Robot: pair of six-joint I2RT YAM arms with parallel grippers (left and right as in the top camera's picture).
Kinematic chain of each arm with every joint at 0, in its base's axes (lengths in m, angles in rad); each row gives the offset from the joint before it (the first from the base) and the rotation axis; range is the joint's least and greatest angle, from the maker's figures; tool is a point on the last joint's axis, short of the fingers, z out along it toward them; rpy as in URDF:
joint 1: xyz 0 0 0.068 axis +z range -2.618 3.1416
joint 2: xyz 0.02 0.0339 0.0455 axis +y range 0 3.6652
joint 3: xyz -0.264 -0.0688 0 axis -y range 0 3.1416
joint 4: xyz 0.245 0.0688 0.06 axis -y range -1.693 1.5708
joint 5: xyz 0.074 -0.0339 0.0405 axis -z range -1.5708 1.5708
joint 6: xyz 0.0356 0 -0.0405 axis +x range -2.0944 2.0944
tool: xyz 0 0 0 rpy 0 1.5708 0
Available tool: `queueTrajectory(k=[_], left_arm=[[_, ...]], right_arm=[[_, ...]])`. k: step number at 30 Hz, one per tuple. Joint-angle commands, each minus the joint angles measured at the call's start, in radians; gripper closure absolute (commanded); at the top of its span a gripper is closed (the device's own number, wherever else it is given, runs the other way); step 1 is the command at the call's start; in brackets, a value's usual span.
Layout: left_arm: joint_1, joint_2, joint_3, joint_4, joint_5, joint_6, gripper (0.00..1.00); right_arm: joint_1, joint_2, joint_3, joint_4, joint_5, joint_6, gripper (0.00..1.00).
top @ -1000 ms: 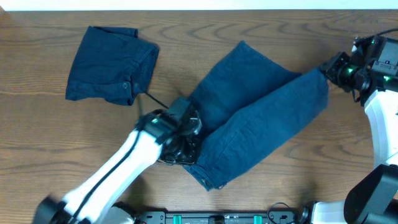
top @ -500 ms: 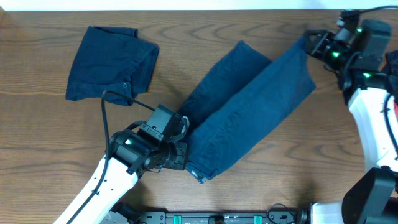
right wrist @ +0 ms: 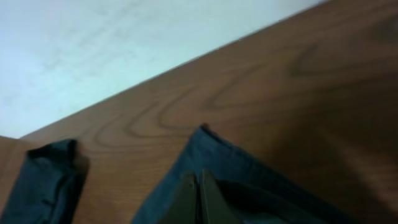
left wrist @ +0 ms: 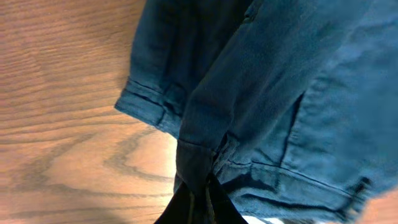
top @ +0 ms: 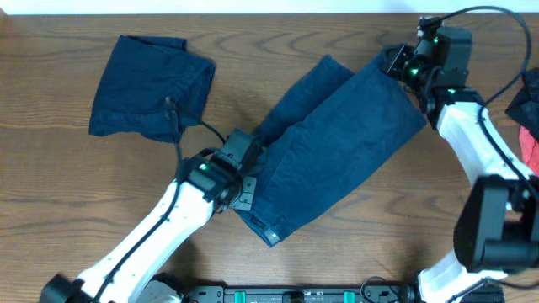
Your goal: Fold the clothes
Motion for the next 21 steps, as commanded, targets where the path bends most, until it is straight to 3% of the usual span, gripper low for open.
queueTrajectory(k=[1, 10, 11, 13, 14, 15, 16, 17, 18, 19, 21], left_arm=[[0.005, 0.049, -0.004, 0.004, -0.075, 0.021, 0.94], [0.005, 0.132, -0.004, 0.039, -0.091, 0.020, 0.92], [0.005, 0.132, -0.004, 0.041, -0.091, 0.020, 0.86], [0.005, 0.132, -0.004, 0.043, -0.093, 0.020, 0.67], [0.005, 0.132, -0.004, 0.043, -0.095, 0.017, 0.60], [0.005, 0.132, -0.004, 0.043, -0.095, 0.015, 0.29], [0.005, 0.132, -0.004, 0.043, -0.095, 0.011, 0.16], [0.005, 0.132, -0.004, 0.041, -0.095, 0.012, 0.14], [0.005, 0.132, -0.004, 0.039, -0.096, 0.012, 0.13], [0.006, 0.132, -0.004, 0.038, -0.098, 0.012, 0.02], [0.012, 0.130, -0.004, 0.035, -0.103, 0.011, 0.02]], right_arm=[[0.005, 0.046, 0.010, 0.034, 0.018, 0.019, 0.99], [0.019, 0.129, 0.010, 0.143, 0.005, 0.048, 0.95], [0.021, 0.133, 0.010, 0.150, 0.002, 0.047, 0.86], [0.021, 0.133, 0.010, 0.163, -0.021, 0.043, 0.47], [0.019, 0.132, 0.010, 0.166, -0.027, 0.033, 0.38], [0.015, 0.131, 0.010, 0.166, -0.036, 0.021, 0.34], [0.009, 0.130, 0.010, 0.165, -0.056, 0.011, 0.31], [0.001, 0.130, 0.010, 0.164, -0.089, -0.003, 0.31], [-0.006, 0.130, 0.010, 0.160, -0.122, -0.017, 0.34], [-0.013, 0.130, 0.010, 0.153, -0.154, -0.027, 0.40], [-0.031, 0.130, 0.010, 0.114, -0.206, -0.047, 0.47]])
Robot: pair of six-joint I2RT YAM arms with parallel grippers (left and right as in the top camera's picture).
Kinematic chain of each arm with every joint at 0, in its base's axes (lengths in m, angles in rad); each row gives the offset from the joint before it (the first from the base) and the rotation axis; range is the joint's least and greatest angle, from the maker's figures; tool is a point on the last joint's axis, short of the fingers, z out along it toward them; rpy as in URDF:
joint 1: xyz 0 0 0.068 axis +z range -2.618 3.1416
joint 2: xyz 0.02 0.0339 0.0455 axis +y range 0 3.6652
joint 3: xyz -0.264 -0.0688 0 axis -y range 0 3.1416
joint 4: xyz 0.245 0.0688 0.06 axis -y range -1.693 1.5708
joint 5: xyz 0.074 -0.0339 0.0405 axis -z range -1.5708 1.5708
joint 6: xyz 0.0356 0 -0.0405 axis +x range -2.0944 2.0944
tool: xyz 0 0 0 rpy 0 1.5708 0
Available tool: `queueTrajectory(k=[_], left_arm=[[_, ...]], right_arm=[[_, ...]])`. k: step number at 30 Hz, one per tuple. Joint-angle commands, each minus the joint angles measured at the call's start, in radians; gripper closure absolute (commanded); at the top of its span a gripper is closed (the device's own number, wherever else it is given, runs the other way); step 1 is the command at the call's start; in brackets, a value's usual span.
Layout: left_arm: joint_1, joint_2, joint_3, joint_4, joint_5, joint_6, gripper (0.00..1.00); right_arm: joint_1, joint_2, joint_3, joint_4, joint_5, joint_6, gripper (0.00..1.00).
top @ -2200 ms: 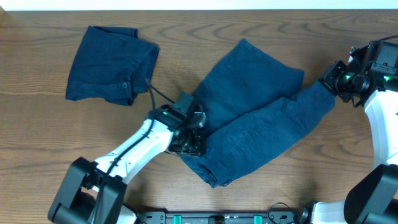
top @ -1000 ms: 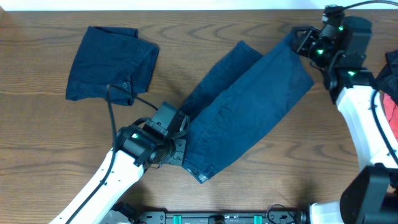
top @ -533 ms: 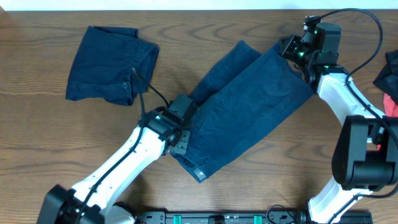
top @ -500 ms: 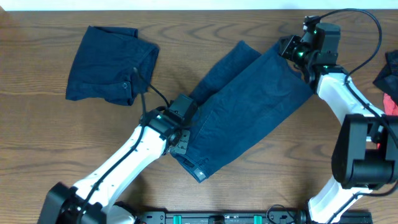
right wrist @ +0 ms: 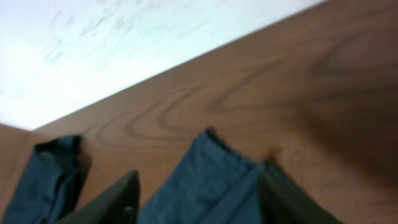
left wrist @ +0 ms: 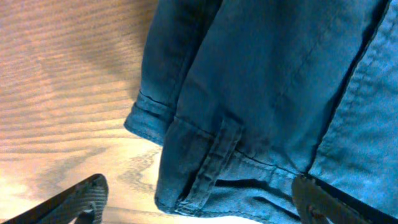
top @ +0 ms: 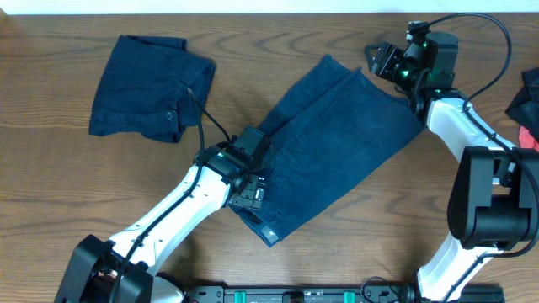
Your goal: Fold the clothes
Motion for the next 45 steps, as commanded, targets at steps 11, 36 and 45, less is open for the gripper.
queueTrajectory(k=[11, 36, 45], left_arm=[[0.055, -0.037, -0.004, 0.056, 0.151, -0.005, 0.01], [0.207, 0.105, 0.057, 0.128, -0.076, 0.093, 0.75], [0.223, -0.050, 0.172, 0.010, 0.135, 0.096, 0.25]], right_arm=[[-0.074, 0.010, 0.009, -0.550, 0.074, -0.174, 0.86], [-0.076, -0.022, -0.043, -1.114, 0.326, -0.068, 0.99], [-0.073, -0.321, -0.043, -0.934, 0.246, -0.148, 0.74]])
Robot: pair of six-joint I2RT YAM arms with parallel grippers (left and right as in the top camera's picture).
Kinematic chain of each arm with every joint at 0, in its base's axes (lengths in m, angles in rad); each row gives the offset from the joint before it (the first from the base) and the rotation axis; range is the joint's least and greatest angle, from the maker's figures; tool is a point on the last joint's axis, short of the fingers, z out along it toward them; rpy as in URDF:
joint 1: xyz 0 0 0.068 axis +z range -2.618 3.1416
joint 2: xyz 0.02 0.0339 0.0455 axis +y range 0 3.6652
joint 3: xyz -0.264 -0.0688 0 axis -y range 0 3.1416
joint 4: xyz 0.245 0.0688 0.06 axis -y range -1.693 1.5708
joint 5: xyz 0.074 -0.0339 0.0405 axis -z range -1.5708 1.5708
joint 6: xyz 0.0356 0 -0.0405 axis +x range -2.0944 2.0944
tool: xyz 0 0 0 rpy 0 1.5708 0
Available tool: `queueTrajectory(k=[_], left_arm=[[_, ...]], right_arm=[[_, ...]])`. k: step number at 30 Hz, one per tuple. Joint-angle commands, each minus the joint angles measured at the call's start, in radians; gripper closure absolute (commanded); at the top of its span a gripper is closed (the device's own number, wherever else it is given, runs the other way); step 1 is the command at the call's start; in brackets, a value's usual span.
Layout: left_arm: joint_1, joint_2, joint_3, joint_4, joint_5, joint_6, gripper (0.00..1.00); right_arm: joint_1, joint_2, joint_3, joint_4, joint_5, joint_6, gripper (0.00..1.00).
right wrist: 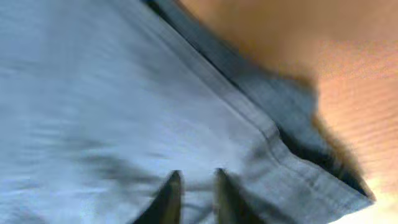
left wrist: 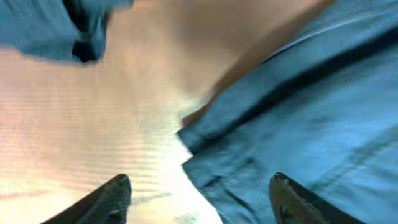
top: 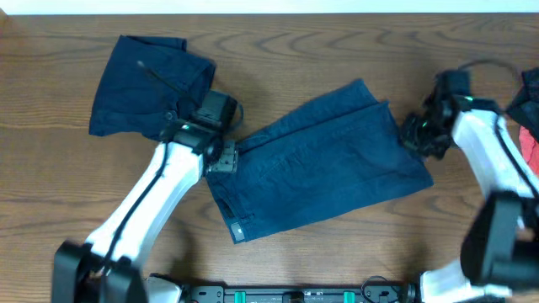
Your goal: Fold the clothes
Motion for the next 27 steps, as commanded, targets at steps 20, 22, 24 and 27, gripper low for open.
queueTrajectory(k=[20, 22, 24, 27], left_arm=[[0.002, 0.018, -0.034, -0.035, 0.240, -0.041, 0.15], [0.002, 0.018, -0.034, -0.033, 0.220, -0.041, 0.14], [0.002, 0.018, -0.034, -0.032, 0.206, -0.041, 0.13], [0.002, 0.018, -0.034, -0.033, 0.200, -0.038, 0.11]], right_arm=[[0.027, 0.319, -0.014, 0.643, -0.212, -0.187, 0.32], [0.028, 0.348, -0.014, 0.653, -0.234, -0.187, 0.36], [0.028, 0.360, -0.014, 0.656, -0.237, -0.187, 0.47], [0.027, 0.360, -0.014, 0.668, -0.237, -0.187, 0.66]])
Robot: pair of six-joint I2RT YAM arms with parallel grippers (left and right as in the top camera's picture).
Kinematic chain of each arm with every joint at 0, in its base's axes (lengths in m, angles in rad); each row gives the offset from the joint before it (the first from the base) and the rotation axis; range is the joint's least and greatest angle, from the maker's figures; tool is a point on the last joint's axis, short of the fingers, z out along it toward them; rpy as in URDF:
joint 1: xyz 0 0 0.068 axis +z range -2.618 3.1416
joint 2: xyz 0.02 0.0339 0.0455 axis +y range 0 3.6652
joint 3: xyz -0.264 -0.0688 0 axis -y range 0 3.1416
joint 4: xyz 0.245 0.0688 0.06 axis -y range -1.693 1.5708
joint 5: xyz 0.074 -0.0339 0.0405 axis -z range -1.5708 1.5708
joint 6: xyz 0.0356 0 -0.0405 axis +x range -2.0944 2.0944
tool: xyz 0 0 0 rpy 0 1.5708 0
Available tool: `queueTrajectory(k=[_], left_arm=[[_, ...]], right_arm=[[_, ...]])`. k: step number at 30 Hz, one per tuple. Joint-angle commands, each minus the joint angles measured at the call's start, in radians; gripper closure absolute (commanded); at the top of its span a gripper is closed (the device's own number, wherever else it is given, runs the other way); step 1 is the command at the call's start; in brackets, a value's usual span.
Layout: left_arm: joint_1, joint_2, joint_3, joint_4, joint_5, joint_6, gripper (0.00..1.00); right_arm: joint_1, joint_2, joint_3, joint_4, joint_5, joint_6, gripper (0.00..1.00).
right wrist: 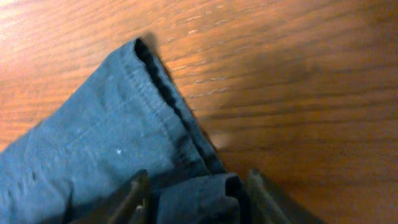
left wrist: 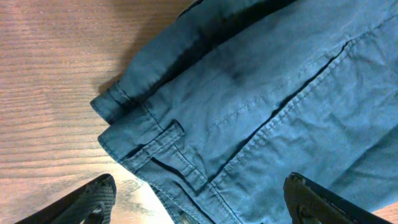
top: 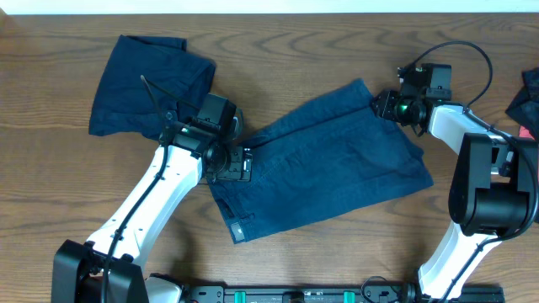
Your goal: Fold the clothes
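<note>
A pair of dark blue shorts (top: 324,164) lies spread flat across the middle of the table, waistband at the left and leg hems at the right. My left gripper (top: 229,162) hovers open over the waistband end; in the left wrist view the waistband with its belt loop (left wrist: 165,149) lies between the wide-apart fingers (left wrist: 93,198), untouched. My right gripper (top: 384,104) is at the far right hem corner. Its fingers (right wrist: 135,194) stand apart with a fold of the hem (right wrist: 199,198) between them.
A second dark blue garment (top: 147,84) lies folded at the far left of the wooden table (top: 67,185). Dark and red cloth (top: 527,105) shows at the right edge. Bare wood lies in front of and behind the shorts.
My right gripper has gone from the shorts' right edge, fingers close together, to the far hem corner, fingers apart. The left gripper shifted slightly onto the waistband end. The shorts have not moved.
Both grippers were shut on the shorts, left on the waistband and right on the far hem, the shorts lying diagonally. Then both were open. Later the shorts lay turned more crosswise, and now each gripper is open at one end.
</note>
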Motion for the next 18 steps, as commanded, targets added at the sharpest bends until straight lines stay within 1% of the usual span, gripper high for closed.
queueTrajectory(k=[1, 2, 3, 6, 10, 14, 18], left_arm=[[0.003, 0.002, -0.004, 0.000, -0.027, -0.005, 0.11], [0.003, 0.002, -0.005, 0.000, -0.027, -0.005, 0.11], [0.003, 0.002, -0.007, 0.000, -0.027, -0.005, 0.11], [0.003, 0.002, -0.020, 0.000, -0.027, -0.005, 0.11], [0.003, 0.004, -0.042, 0.000, -0.027, -0.005, 0.11], [0.002, 0.019, -0.053, 0.012, -0.026, -0.005, 0.11], [0.002, 0.046, -0.067, 0.029, -0.022, -0.005, 0.11]], right_arm=[[0.006, 0.010, -0.003, 0.010, -0.038, -0.006, 0.76], [0.005, 0.010, -0.001, 0.012, -0.044, -0.006, 0.90], [0.003, 0.008, 0.000, 0.011, -0.058, -0.006, 0.99], [-0.009, -0.010, 0.000, 0.014, -0.149, 0.002, 0.99], [-0.028, -0.071, 0.000, 0.035, -0.224, 0.070, 0.99], [-0.037, -0.136, 0.000, 0.042, -0.196, 0.093, 0.99], [-0.035, -0.149, 0.000, 0.052, -0.121, 0.130, 0.99]])
